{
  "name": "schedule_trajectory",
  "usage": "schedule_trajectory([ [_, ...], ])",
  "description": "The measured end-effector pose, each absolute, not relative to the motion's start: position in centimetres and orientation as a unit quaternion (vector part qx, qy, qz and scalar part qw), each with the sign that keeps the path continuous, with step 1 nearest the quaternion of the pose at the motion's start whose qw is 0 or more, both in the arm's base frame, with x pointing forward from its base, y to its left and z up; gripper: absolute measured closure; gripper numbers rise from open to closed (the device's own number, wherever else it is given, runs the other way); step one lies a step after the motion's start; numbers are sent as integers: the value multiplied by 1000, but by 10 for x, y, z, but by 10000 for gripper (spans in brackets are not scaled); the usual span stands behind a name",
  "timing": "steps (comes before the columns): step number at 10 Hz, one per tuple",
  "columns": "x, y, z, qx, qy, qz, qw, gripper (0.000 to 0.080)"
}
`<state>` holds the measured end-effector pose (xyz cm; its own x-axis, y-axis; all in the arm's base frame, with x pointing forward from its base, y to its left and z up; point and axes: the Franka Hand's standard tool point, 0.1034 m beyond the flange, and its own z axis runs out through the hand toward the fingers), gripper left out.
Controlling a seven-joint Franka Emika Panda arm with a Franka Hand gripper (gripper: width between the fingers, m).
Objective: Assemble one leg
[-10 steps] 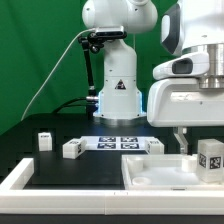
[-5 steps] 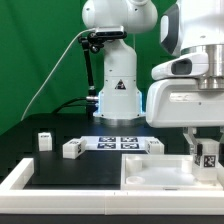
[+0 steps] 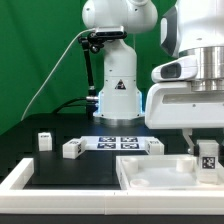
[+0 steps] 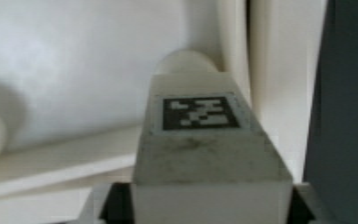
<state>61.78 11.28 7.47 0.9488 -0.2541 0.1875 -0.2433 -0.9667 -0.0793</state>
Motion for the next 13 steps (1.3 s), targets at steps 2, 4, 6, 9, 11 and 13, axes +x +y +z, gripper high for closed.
schedule_trajectory([
  [2, 624, 111, 75, -954, 273, -111, 52, 509],
  [4, 625, 109, 74, -915, 384, -108, 61, 508],
  [6, 623, 107, 74, -872, 476, -95, 62, 508],
  [9, 622, 105, 73, -850, 514, -91, 65, 508],
  [11, 624, 107, 76, -873, 476, -93, 61, 301],
  [13, 624, 111, 76, -921, 373, -101, 43, 163],
])
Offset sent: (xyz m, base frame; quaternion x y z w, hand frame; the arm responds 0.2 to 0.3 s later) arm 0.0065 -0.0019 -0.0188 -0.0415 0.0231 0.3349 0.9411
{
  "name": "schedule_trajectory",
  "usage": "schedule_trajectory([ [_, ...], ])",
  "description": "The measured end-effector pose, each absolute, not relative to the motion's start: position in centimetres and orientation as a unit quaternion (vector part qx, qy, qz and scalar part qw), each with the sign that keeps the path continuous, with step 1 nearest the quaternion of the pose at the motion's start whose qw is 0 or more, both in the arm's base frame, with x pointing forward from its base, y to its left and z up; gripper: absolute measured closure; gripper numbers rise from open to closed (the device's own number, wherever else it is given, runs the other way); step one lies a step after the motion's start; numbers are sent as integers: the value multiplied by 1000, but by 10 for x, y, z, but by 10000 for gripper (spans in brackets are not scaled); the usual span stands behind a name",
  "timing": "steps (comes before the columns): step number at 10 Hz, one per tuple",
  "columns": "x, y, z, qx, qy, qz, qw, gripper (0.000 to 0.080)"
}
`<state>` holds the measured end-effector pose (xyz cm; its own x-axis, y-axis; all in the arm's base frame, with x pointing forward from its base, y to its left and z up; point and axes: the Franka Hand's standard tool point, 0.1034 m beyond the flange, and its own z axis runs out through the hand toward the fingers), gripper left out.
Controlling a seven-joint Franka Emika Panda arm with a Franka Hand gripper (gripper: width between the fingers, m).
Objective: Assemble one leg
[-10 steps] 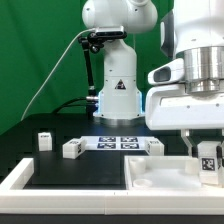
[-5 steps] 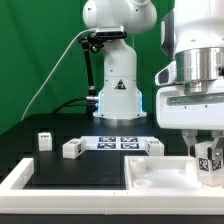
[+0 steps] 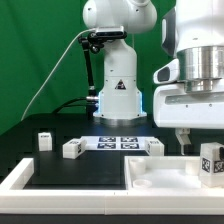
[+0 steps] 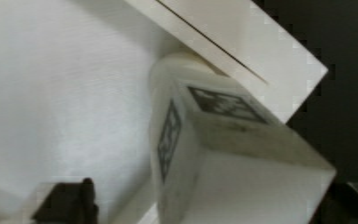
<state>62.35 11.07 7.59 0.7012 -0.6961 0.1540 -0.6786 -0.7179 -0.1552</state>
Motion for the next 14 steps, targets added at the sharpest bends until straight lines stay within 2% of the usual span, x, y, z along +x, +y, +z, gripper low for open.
schedule_trajectory([
  [6, 628, 129, 85, -992, 64, -105, 5, 151],
  [8, 628, 124, 84, -993, -51, -104, -11, 151],
  [11, 628, 122, 83, -991, -78, -103, -14, 151],
  [12, 628, 122, 83, -992, -78, -103, -14, 178],
  [13, 628, 122, 83, -992, -78, -103, -14, 318],
  [14, 628, 122, 83, -992, -78, -103, -14, 318],
])
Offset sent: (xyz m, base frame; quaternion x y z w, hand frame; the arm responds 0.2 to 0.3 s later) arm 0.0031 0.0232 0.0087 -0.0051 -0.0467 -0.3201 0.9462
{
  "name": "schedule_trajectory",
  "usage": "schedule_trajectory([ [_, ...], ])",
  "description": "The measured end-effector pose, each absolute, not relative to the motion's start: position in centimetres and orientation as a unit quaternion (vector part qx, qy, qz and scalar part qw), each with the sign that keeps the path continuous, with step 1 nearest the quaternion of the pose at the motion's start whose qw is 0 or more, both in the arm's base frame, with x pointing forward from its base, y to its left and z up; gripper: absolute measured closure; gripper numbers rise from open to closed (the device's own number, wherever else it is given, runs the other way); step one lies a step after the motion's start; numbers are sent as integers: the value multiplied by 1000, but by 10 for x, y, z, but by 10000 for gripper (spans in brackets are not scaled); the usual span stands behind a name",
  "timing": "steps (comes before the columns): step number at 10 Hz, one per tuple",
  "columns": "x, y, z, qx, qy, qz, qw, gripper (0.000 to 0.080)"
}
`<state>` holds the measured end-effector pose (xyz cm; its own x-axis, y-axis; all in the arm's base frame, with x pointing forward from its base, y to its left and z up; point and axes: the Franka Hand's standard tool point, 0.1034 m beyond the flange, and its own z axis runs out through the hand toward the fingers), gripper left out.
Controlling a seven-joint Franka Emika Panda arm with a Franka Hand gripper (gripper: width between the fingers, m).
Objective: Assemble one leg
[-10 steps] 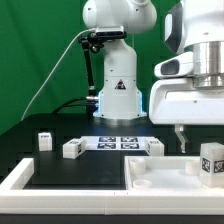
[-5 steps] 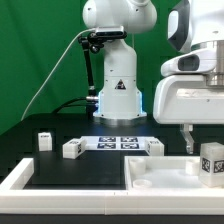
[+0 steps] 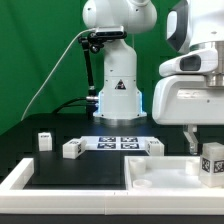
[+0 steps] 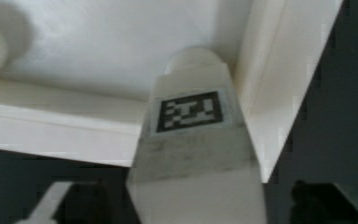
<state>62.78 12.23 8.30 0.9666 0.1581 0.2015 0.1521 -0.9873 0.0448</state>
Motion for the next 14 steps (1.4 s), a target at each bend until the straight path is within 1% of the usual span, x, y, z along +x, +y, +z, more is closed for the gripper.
schedule_trajectory([
  [1, 628, 122, 83, 992, 75, 103, 14, 482],
  [2, 628, 122, 83, 993, 60, 103, 12, 482],
  [3, 628, 122, 83, 993, 55, 103, 12, 508],
  [4, 628, 122, 82, 995, 9, 104, 7, 508],
  [7, 631, 117, 81, 976, -189, 109, -12, 508],
  [8, 630, 116, 81, 963, -248, 109, -15, 508],
  [11, 626, 114, 81, 901, -422, 101, -21, 508],
  [14, 625, 110, 81, 839, -537, 86, -23, 507],
])
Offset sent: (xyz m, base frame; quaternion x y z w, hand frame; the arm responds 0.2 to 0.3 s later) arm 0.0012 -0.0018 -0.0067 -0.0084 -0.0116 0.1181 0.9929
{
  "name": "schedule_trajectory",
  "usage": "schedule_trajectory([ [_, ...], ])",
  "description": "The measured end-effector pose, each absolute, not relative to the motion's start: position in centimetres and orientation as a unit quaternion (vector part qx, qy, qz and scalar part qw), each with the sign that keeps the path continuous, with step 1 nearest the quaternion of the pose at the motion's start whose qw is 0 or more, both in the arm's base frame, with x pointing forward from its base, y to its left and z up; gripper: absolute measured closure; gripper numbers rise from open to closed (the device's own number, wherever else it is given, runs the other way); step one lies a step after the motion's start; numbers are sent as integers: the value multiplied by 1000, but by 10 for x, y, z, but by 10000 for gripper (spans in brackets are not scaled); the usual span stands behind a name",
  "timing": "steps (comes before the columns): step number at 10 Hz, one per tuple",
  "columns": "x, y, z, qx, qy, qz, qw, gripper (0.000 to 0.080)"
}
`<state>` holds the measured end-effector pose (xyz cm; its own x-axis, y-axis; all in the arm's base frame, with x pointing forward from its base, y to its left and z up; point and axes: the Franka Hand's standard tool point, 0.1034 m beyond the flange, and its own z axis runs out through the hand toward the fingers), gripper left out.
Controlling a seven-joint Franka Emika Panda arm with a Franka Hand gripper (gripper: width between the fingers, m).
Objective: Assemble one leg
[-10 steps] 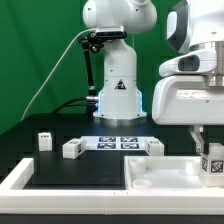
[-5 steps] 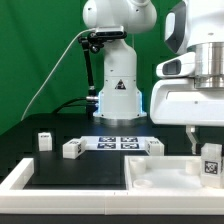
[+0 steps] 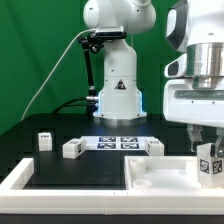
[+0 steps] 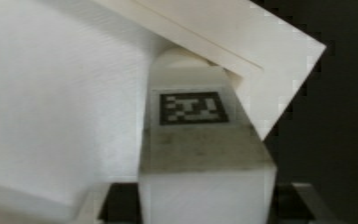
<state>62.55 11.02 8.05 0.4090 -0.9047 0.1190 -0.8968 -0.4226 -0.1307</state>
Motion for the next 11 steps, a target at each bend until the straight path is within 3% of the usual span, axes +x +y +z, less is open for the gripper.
schedule_trajectory([
  [3, 624, 111, 80, -807, 584, -77, 30, 507],
  [5, 623, 114, 79, -828, 555, -78, 29, 273],
  [6, 623, 117, 79, -854, 513, -80, 27, 273],
  [7, 624, 115, 80, -889, 449, -83, 22, 172],
  [11, 625, 114, 81, -964, 250, -88, 4, 151],
])
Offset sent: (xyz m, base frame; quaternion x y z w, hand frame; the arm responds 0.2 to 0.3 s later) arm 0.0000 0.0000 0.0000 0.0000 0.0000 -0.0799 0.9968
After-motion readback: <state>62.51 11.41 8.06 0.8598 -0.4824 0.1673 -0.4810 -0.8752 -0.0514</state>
